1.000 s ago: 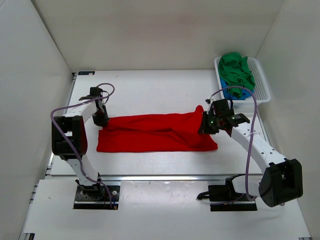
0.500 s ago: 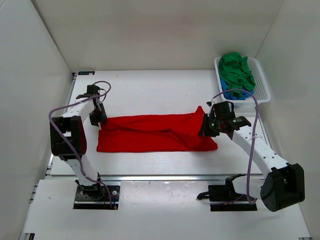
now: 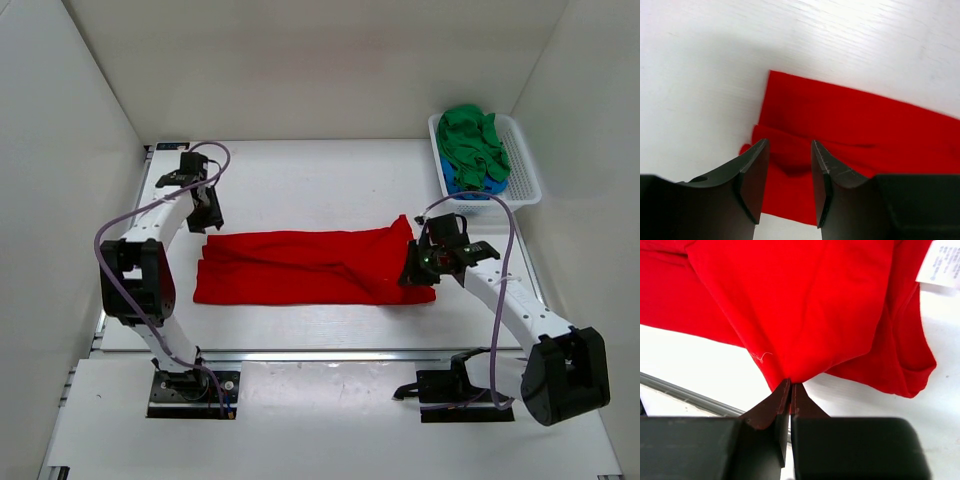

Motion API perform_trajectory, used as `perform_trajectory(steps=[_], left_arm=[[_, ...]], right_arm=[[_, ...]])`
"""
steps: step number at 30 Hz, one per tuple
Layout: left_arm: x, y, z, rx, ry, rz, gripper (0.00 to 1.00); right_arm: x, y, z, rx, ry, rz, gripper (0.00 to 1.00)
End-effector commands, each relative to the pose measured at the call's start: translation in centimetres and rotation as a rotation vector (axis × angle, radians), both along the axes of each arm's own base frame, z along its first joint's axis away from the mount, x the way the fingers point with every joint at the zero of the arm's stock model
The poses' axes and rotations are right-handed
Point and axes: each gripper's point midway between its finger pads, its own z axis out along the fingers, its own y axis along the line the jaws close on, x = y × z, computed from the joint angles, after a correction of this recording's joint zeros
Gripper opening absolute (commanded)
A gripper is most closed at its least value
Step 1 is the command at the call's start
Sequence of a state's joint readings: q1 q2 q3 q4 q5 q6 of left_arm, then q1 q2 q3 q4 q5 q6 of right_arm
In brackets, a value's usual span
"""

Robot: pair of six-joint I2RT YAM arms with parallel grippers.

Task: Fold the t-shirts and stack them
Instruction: Fold the other side of the tshirt into a rectangle, then rotate the tshirt 90 degrees

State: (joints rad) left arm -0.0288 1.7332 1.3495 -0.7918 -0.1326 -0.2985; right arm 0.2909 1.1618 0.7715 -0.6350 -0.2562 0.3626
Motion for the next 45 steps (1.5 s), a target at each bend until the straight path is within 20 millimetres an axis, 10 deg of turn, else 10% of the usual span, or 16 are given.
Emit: perform_trajectory(steps=[1, 4, 7, 13, 16, 23, 35, 45], left_arm=[[-1.0, -1.8, 1.9, -0.033, -0.050, -0.035, 0.49], [-1.6, -2.5, 1.5, -0.049, -0.047, -0.042, 0.49], [-2.5, -3.5, 1.0, -0.053, -0.044, -0.058, 0.49], [-3.8, -7.1, -0.3, -0.055, -0.023, -0.130, 0.47], [-5.3, -9.3, -2.4, -0.064, 0.009, -0.163, 0.48], [-8.1, -10.7, -7.3, -0.097, 0.093, -0.097, 0.46], [-5.0, -10.0, -9.6, -0.031, 0.190, -0.127, 0.46], [-6.4, -10.0, -10.0, -0.035, 0.241, -0.162, 0.45]], right_arm=[[1.2, 0.2, 0.5, 0.011, -0.030, 0.020, 0.00], [1.2, -0.8, -0.5, -0.059, 0.016, 0.006, 0.41], [2.3, -1.7, 0.5, -0.116, -0.022, -0.018, 0.50], [5.4, -1.0, 2.1, -0.107, -0.118, 0.031, 0.34], [7.6, -0.9, 1.1, -0.121, -0.131, 0.062, 0.00], [13.2, -1.0, -1.4, -0.128, -0.101, 0.077, 0.00], [7.8, -1.4, -8.4, -0.189, 0.109, 0.036, 0.00], [11.8, -0.5, -9.5, -0.273, 0.158, 0.095, 0.00]])
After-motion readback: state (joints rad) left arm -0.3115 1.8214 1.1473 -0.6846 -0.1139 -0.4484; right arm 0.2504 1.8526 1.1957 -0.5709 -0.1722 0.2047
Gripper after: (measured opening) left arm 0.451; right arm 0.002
